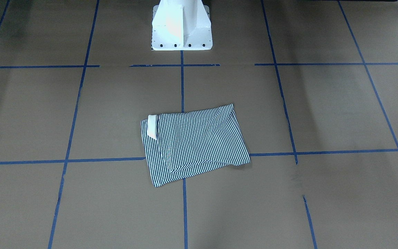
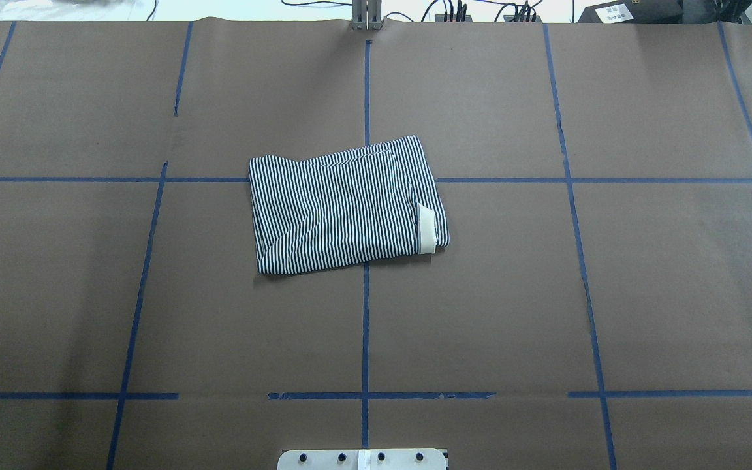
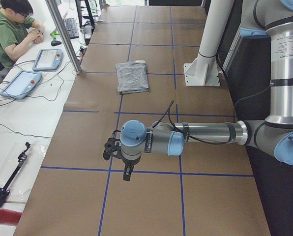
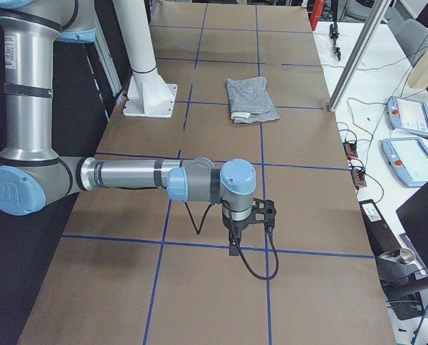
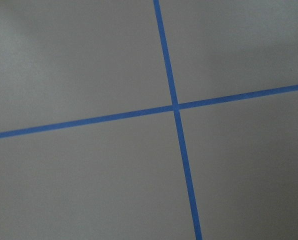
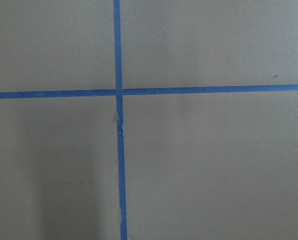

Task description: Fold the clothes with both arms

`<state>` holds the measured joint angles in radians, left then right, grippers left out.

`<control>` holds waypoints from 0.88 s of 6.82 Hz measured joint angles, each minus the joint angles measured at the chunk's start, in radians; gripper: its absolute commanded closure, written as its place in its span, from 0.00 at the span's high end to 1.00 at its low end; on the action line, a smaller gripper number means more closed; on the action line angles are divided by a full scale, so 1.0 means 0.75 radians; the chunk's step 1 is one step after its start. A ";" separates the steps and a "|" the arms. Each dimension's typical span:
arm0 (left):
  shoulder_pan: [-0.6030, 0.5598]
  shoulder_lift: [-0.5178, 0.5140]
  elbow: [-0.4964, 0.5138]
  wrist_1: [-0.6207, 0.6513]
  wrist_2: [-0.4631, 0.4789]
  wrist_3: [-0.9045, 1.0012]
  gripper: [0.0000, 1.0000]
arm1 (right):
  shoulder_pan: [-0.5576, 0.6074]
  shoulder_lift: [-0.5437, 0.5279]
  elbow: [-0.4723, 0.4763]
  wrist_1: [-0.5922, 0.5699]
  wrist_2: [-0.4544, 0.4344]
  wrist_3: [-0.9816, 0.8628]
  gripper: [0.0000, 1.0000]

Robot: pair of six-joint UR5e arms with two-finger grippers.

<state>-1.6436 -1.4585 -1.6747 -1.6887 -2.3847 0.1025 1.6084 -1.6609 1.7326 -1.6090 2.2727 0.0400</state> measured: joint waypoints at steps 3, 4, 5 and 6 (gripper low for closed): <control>-0.002 0.003 -0.004 0.008 0.005 -0.004 1.00 | -0.037 -0.021 0.001 0.005 0.021 -0.011 1.00; -0.002 0.011 0.000 0.006 0.008 -0.005 1.00 | -0.052 -0.023 -0.001 0.007 0.021 -0.012 1.00; -0.001 0.024 -0.003 0.002 0.009 -0.002 1.00 | -0.064 -0.025 -0.002 0.008 0.021 -0.012 1.00; 0.000 0.032 -0.005 -0.006 0.008 0.000 1.00 | -0.070 -0.028 -0.003 0.008 0.021 -0.012 1.00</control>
<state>-1.6434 -1.4343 -1.6782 -1.6933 -2.3789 0.1024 1.5560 -1.6818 1.7305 -1.6031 2.2887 0.0307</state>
